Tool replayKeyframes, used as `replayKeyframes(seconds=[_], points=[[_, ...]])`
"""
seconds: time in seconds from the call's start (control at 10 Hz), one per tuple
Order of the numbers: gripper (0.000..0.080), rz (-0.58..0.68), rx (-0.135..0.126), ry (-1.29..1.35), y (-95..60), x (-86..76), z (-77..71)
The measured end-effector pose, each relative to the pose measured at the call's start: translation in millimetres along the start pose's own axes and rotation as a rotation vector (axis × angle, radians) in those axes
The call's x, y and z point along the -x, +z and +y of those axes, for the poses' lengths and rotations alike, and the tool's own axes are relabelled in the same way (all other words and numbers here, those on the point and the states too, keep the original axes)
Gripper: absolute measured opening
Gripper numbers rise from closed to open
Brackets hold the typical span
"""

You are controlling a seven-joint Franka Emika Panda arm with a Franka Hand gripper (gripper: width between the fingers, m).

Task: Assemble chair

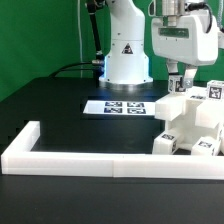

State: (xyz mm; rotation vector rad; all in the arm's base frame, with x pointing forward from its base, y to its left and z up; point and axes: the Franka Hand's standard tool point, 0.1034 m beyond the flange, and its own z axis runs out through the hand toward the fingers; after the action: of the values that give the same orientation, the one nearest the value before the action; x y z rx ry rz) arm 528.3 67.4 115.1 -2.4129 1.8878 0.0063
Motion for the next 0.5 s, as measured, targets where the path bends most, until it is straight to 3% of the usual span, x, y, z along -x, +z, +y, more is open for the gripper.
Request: replayKeyframes(seconds=[0.1, 0.5], points=[[0.0602, 0.001, 0.0, -0.039, -0.1, 2.8, -0.5], [0.0649, 0.006, -0.003, -0.504, 0.2, 7.5, -1.7]])
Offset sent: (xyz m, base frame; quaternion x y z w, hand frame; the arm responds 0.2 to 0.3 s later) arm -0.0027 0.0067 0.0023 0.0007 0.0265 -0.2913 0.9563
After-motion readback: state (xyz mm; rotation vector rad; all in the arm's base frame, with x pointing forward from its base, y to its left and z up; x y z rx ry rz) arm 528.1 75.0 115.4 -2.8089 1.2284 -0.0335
